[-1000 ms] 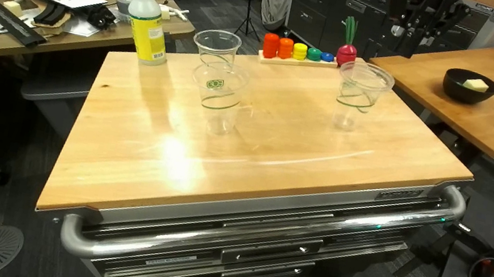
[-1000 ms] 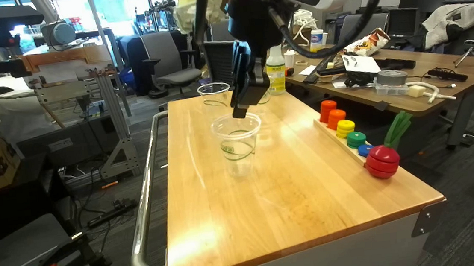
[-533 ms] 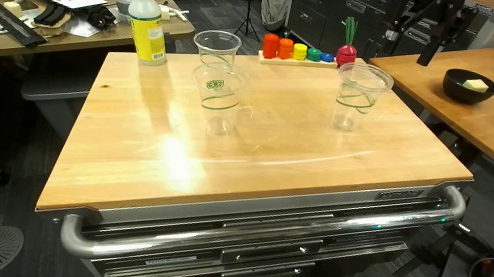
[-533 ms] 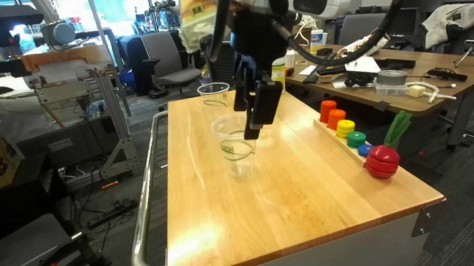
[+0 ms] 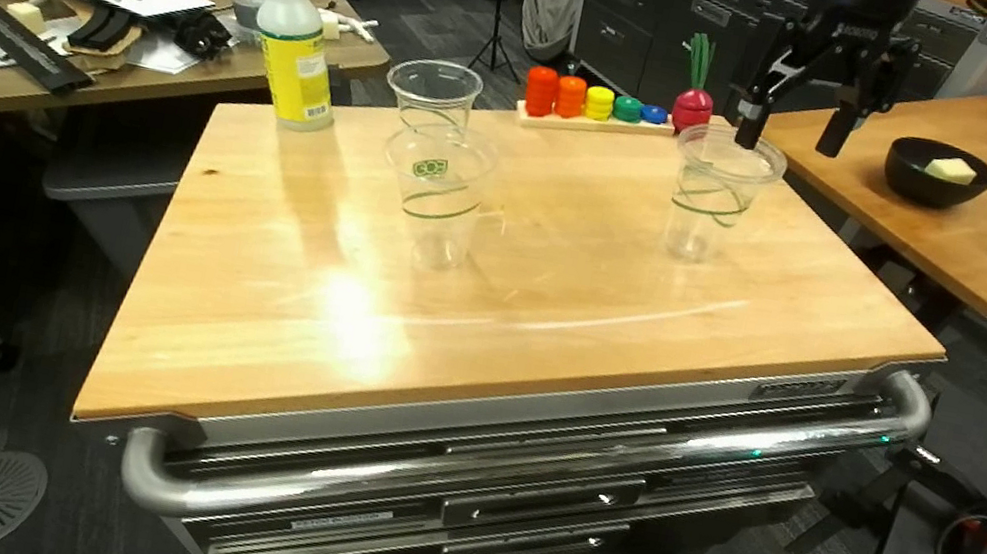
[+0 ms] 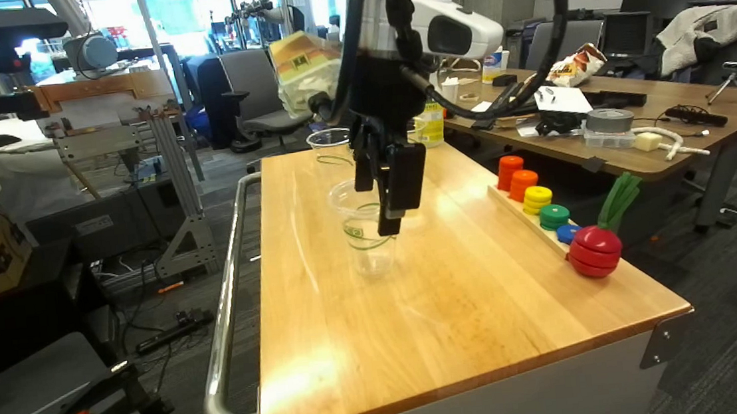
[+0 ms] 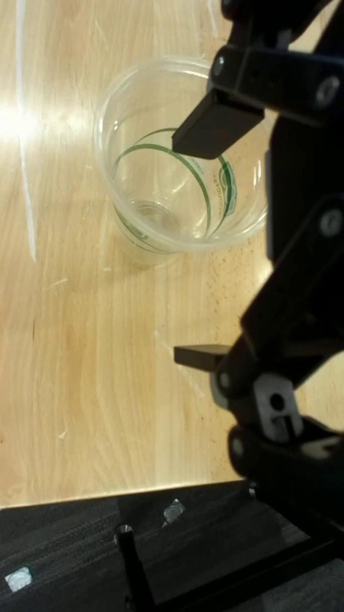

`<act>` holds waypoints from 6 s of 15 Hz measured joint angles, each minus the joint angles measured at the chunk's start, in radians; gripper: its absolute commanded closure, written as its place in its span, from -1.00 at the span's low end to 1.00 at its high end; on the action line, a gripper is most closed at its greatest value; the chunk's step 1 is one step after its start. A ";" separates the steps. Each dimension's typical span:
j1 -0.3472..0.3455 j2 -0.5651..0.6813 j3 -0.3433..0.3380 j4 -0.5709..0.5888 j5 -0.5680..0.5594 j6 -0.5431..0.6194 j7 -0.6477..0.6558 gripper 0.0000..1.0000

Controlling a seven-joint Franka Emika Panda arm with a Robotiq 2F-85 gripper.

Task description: Stack all four cups together

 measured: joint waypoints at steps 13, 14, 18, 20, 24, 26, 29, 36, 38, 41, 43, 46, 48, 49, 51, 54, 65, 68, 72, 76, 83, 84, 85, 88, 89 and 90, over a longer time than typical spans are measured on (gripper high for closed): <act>-0.002 0.048 -0.014 0.028 -0.029 0.059 0.064 0.96; -0.002 0.048 -0.014 0.034 -0.017 0.059 0.064 0.96; 0.005 0.048 -0.003 0.077 0.030 0.023 0.068 0.96; 0.020 0.047 0.013 0.140 0.032 -0.029 0.087 0.96; 0.069 0.061 0.062 0.335 0.032 -0.151 0.129 0.96; 0.095 0.095 0.085 0.441 0.026 -0.174 0.138 0.96; 0.130 0.198 0.106 0.595 0.002 -0.174 0.141 0.96; 0.157 0.508 0.111 0.923 -0.022 -0.180 0.141 0.96; 0.157 0.572 0.111 1.012 -0.022 -0.198 0.141 0.96; 0.157 0.643 0.110 1.130 -0.022 -0.246 0.141 0.96; 0.157 0.673 0.110 1.183 -0.022 -0.286 0.140 0.96; 0.156 0.690 0.110 1.220 -0.022 -0.342 0.134 0.96; 0.156 0.690 0.110 1.228 -0.022 -0.372 0.125 0.96; 0.156 0.691 0.110 1.228 -0.022 -0.380 0.118 0.96; 0.156 0.694 0.110 1.225 -0.022 -0.383 0.100 0.96; 0.156 0.707 0.110 1.218 -0.022 -0.365 0.089 0.96; 0.150 0.729 0.109 1.200 -0.023 -0.348 0.070 -0.84; 0.150 0.729 0.103 1.193 -0.042 -0.340 0.061 -1.00; 0.151 0.729 0.100 1.156 -0.081 -0.313 0.061 -1.00; 0.161 0.733 0.100 1.113 -0.096 -0.304 0.061 -0.48; 0.173 0.750 0.100 1.086 -0.097 -0.294 0.064 0.42; 0.173 0.753 0.100 1.086 -0.096 -0.293 0.066 0.59; 0.173 0.756 0.100 1.086 -0.096 -0.291 0.072 0.72; 0.173 0.763 0.100 1.086 -0.096 -0.276 0.097 1.00; 0.173 0.764 0.101 1.088 -0.094 -0.266 0.106 1.00; 0.173 0.764 0.101 1.095 -0.092 -0.260 0.119 0.96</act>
